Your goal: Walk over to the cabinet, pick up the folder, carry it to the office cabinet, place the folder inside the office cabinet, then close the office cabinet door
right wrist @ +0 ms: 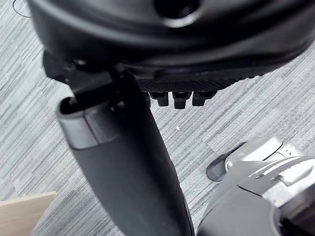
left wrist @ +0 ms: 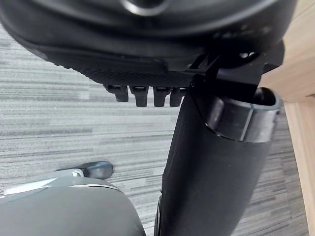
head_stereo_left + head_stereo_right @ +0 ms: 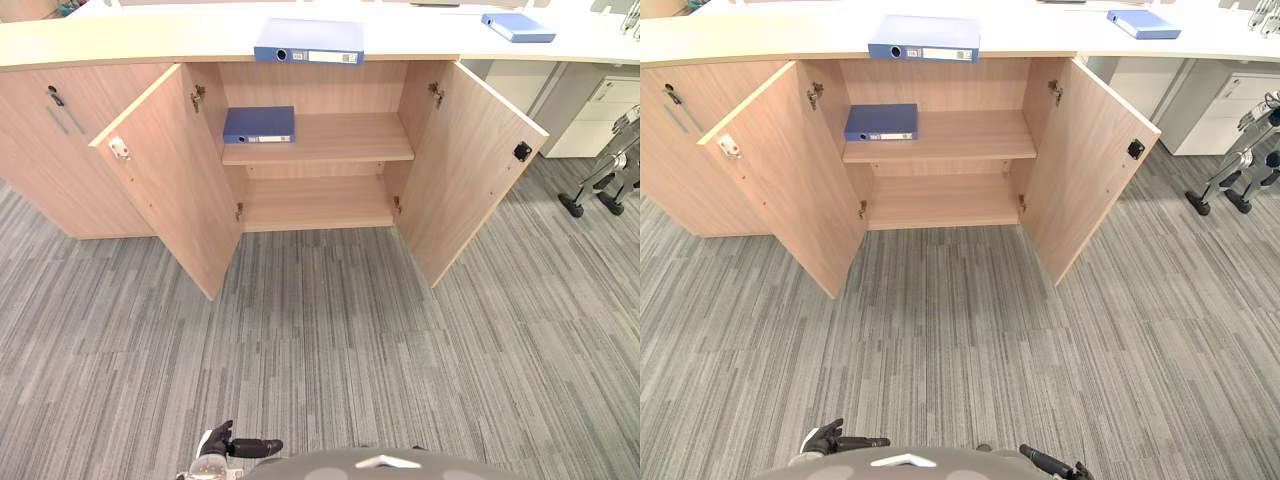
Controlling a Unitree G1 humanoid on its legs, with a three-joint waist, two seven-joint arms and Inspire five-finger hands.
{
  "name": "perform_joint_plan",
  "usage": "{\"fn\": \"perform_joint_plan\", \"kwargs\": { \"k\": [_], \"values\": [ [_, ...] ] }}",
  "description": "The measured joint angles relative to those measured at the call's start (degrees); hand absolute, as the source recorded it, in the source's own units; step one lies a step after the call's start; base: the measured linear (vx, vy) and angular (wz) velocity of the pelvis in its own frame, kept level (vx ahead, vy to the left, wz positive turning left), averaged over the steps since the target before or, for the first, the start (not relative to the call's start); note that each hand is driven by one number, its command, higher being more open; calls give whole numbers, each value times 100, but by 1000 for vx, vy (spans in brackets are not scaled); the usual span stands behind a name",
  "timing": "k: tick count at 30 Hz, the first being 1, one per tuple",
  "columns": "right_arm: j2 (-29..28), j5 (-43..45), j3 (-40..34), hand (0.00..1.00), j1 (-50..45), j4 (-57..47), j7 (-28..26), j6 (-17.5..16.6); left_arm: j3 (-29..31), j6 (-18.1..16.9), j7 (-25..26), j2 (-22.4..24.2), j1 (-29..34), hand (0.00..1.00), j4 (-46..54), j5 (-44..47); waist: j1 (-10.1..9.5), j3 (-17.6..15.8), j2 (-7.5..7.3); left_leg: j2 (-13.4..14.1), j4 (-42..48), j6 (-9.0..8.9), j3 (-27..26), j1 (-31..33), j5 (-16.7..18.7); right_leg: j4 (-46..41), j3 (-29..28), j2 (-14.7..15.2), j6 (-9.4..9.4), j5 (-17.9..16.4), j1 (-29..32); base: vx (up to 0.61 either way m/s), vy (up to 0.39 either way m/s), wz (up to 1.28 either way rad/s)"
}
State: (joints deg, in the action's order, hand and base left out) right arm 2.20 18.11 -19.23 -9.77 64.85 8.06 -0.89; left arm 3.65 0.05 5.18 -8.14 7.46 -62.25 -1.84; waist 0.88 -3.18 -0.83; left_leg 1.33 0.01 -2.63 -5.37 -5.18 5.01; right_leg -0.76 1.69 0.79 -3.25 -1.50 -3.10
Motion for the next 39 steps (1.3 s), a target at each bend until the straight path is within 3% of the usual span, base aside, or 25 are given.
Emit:
{"fn": "perform_joint_plan", "kwargs": {
  "k": [6,17,28,34,37,39],
  "values": [
    [12,-239,2,100,95,10,-5,9,0,-4,-37,-15,-16,100,0,-6,44,-105,-12,-1,-104,-49,1,-85,-77,1,24,2,3,3,-10,-18,-7,0],
    [12,-463,17,100,174,11,-23,29,1,-29,-45,-37,-16,100,-7,-103,81,-224,-67,-88,-534,220,-22,-199,-421,73,131,45,103,62,10,-113,-15,0],
    [50,-465,24,100,237,13,-65,71,-3,-73,-53,-52,-78,100,-55,-107,79,-263,-79,-161,-538,171,-211,-136,-381,323,38,115,50,172,4,-17,6,-4],
    [66,-465,30,100,465,7,-72,80,-6,-72,-54,-49,-183,100,-83,-105,67,-323,-72,-156,-495,258,-489,35,-263,258,-158,101,13,161,266,1,-2,-19],
    [32,-466,29,100,733,-62,-73,73,-4,-72,-59,-68,-330,100,-42,-91,2,-486,-88,-184,59,350,-637,291,161,-506,-298,185,-77,-251,658,17,44,-19],
    [-6,-465,19,100,776,-129,-124,74,-6,-73,-64,-86,-393,100,-35,-84,-28,-568,-117,-315,557,433,-650,372,555,-1644,-291,388,-240,-847,1035,50,73,2]
  ]
}}
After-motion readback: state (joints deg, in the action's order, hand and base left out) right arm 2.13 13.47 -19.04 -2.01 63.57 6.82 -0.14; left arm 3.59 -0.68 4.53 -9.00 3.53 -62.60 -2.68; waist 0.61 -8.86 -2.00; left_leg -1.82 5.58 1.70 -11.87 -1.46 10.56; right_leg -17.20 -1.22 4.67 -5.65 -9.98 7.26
